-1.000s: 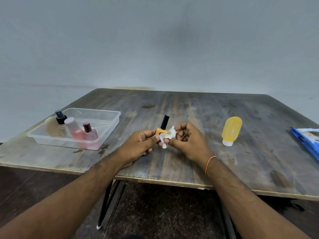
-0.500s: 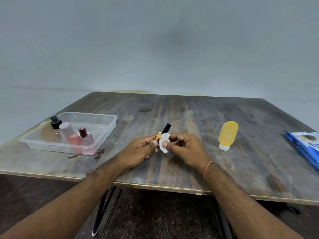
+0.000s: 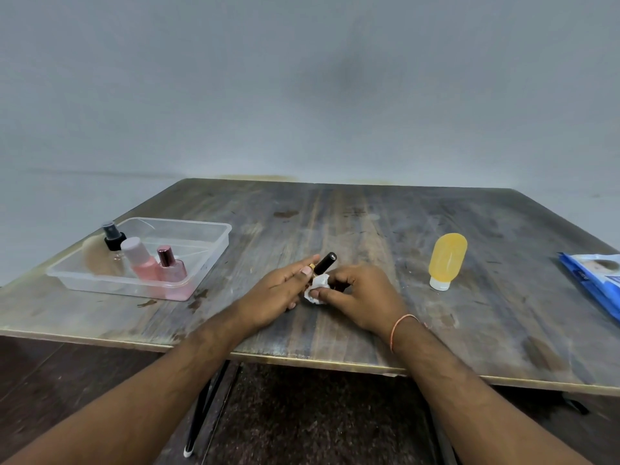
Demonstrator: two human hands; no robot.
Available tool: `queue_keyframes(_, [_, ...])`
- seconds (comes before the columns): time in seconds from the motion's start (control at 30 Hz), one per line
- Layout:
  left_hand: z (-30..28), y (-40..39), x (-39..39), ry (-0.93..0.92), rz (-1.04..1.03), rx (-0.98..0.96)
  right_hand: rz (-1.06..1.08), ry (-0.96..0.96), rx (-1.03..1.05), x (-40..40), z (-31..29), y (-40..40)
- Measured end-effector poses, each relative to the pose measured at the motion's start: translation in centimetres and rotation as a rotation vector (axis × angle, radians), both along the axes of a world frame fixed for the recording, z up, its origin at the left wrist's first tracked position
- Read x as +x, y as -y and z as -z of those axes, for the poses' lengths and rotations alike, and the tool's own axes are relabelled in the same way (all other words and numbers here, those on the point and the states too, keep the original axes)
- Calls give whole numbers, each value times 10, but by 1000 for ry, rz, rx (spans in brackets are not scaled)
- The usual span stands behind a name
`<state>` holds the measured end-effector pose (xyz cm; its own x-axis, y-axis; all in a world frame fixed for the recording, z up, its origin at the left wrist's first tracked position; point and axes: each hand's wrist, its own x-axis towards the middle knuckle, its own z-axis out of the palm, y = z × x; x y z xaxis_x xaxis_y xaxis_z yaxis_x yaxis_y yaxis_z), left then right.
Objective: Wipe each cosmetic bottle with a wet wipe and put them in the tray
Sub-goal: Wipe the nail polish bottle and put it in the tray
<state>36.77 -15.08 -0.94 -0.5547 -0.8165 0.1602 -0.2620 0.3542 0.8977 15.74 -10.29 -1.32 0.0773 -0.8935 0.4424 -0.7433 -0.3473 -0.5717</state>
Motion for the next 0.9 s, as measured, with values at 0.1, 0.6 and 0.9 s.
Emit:
queue_keyframes(0.1, [-1,-2,-2,-16,21,-13,13,-110,-53,2,2,-2])
queue_keyframes(0.6, [11,9,-7,135,-28,-338,-58,82,-242,2,-4,-9])
queue_keyframes(0.9, [15,11,-4,-61,-146,-257,29,53,-186,1,-2,-7])
